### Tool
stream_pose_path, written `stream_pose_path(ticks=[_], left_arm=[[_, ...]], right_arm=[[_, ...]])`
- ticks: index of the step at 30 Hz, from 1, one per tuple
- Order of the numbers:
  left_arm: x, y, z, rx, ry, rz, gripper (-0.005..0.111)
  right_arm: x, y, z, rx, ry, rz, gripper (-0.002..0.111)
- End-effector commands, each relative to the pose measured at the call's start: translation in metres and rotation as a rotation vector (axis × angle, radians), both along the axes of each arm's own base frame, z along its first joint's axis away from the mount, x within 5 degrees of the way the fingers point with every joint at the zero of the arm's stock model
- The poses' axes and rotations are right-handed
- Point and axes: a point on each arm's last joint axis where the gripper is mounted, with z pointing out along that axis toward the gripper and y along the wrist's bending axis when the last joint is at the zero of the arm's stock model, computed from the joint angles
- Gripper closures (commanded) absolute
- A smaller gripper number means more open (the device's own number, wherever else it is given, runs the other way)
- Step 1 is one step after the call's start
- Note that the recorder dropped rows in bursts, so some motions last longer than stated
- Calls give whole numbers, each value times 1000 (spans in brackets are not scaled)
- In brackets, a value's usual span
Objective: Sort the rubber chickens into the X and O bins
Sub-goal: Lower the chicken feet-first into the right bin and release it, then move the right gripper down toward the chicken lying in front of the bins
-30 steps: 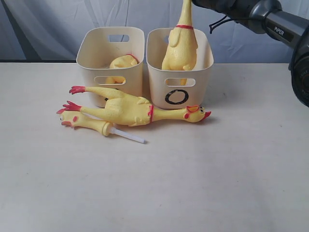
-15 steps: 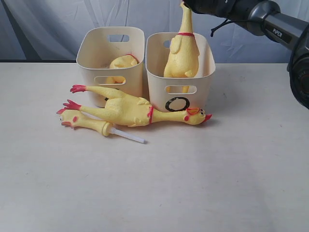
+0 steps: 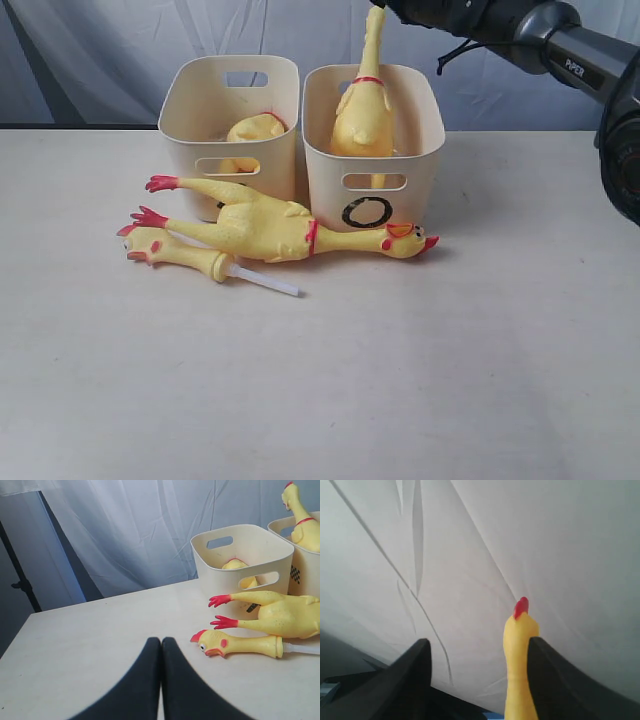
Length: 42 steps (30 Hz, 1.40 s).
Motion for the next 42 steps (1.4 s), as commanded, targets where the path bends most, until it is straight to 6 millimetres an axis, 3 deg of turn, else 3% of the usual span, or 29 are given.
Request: stream_pose_path(ticks=[1,4,9,17,31,33,38,40,42], left_arm=[[0,-1,0,-10,-7,-2,107],[0,-1,0,-10,-7,-2,107],[0,-1,0,-10,-7,-2,107],[0,-1,0,-17,-5,-5,107],[0,-1,-1,-23,-3,-7,107],[0,-1,0,-23,-5,-8,107],[0,-1,0,-3,-14,-12,107],[0,-1,0,-3,-14,-12,107],[0,-1,0,-4,-16,-13,107]], right_arm=[[-2,-2,14,2,-33,-4,54],[-5,-4,27,-23,-56,0,54],[-19,-8,60,-217,-88,44,54],[-53,-19,118,-391,-66,78,54],[-107,-29,160,-499,109,187,60],[-116,-32,162,-524,135,190,67],[-141,-44,170,-591,171,181,100],[-152,-47,169,-616,181,193,109],[-162,-50,169,-646,187,211,109]])
